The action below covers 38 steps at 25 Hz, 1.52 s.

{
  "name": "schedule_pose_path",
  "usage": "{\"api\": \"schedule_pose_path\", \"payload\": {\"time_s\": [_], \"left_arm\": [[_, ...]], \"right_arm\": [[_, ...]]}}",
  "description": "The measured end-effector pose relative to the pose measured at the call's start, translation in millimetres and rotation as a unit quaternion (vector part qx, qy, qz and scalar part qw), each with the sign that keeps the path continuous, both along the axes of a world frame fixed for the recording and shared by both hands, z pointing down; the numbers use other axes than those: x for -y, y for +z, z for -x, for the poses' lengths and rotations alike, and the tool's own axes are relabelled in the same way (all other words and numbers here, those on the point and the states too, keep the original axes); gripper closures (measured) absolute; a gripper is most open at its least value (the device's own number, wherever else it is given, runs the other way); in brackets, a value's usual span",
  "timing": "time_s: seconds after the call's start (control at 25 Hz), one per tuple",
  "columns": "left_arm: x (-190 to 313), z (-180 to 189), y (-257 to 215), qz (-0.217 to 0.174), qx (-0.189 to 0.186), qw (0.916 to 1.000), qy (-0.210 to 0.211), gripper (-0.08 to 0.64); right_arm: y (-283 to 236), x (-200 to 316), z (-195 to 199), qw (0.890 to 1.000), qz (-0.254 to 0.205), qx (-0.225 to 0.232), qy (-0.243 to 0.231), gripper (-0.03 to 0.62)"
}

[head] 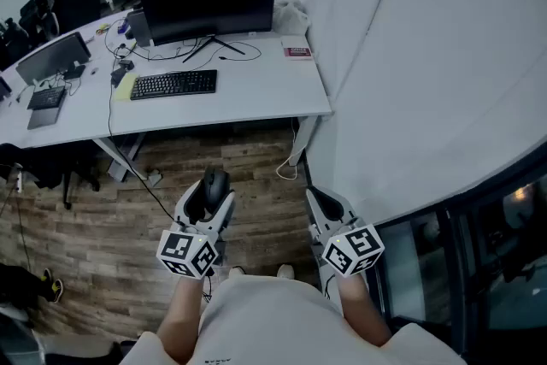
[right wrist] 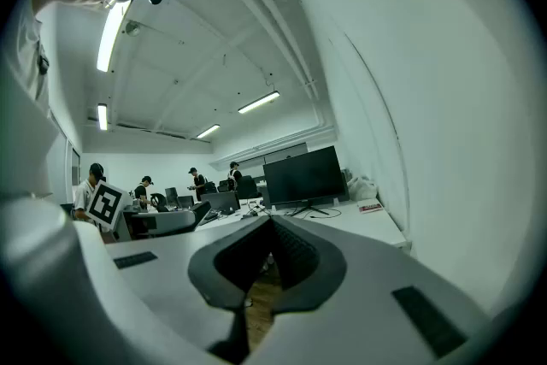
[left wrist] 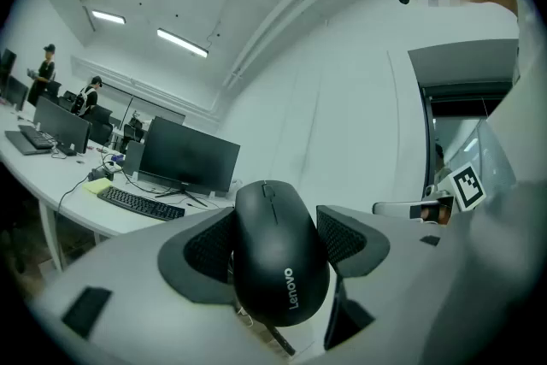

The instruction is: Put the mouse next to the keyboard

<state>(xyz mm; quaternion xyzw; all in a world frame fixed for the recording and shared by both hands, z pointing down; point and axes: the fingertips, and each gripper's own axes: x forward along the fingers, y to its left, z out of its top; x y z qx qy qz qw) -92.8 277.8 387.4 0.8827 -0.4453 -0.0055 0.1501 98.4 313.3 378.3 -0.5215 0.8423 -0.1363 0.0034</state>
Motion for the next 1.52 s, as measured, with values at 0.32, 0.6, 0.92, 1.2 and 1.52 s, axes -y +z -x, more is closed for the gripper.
{"api": "schedule_pose_path", "payload": {"time_s": [0.32,0.6,0.92,1.2,1.52], "left_arm": [[6.5,9.1,0.7,-0.002,0.0,1.0,-0.004,0.252],[11.7,20.7,2.1,-0.004,-0.004,1.0,-0.006,0.252],[17.5,38.1,4.6,-0.006,-0.006,1.0,-0.003,0.252],[21.7,57.3,3.7,-0.008,-0.009,0.9999,0.007,0.252],[23.2,81.7,5.0,-0.01,-0.012,0.9997,0.018,0.252]], "right_arm": [[2.9,2.9,6.3,1.0,0.004,-0.004,0.003,0.575],[3.7,7.8,18.6,1.0,0.001,0.01,-0.004,0.574],[6.7,14.9,33.9,1.0,0.005,0.016,0.004,0.574],[4.7,17.1,52.9,1.0,0.006,0.015,0.011,0.574],[5.9,14.4,74.2,1.0,0.007,0.006,0.024,0.574]]}}
